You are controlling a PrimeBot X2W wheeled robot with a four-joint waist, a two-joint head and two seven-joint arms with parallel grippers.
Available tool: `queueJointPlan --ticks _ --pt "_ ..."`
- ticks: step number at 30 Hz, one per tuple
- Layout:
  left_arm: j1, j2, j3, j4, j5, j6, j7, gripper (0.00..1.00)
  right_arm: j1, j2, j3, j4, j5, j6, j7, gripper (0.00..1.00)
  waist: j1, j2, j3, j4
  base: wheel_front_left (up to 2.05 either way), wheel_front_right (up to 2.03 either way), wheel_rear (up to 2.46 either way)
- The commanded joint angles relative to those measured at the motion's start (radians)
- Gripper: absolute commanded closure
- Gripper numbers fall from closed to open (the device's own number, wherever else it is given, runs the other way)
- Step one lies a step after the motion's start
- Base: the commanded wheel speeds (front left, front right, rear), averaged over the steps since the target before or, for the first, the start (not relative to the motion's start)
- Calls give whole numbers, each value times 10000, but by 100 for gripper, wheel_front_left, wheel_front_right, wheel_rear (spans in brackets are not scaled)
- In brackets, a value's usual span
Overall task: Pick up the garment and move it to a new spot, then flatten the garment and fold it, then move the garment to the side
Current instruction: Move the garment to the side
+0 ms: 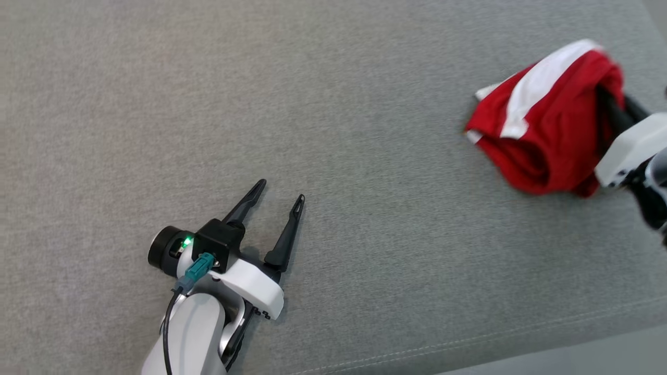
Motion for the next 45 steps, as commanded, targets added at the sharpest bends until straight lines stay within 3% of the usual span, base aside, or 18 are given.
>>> queueJointPlan --ticks 1,13,21,22,23,34,40,45 --pt "-357 105 191 -312 151 -45 -59 0 -191 -355 -149 184 -174 -2 -142 100 0 0 406 416 0 0 0" --pt "-796 188 -186 -679 341 -83 -59 0 -1175 -739 -1258 2785 -289 -2 -143 100 0 0 1173 1074 0 0 0" --pt "-803 241 -293 -771 374 -91 -59 0 -1118 -1288 -2403 3123 -1258 -2 -143 100 0 0 1180 1133 0 0 0" --pt "-810 244 -308 -764 377 -92 -59 0 -1125 -1337 -2619 3130 -1412 -2 -143 80 0 0 1169 1131 0 0 0" --pt "-815 242 -317 -751 372 -93 -59 0 -1076 -1326 -2785 3135 -1577 -2 -143 0 0 0 1145 1129 0 0 0" --pt "-566 80 -358 -560 38 -47 -59 0 -301 -1330 -4618 2849 -3258 -2 -143 0 0 0 103 1247 0 0 0" --pt "-117 26 -102 -528 -183 138 -59 0 961 -1099 -6129 523 -4544 -2 -143 0 0 0 -822 1413 0 0 0" --pt "293 9 292 -508 -313 302 -59 0 2549 -338 -7466 -1693 -5584 -2 -143 0 0 0 -1512 1629 0 0 0"
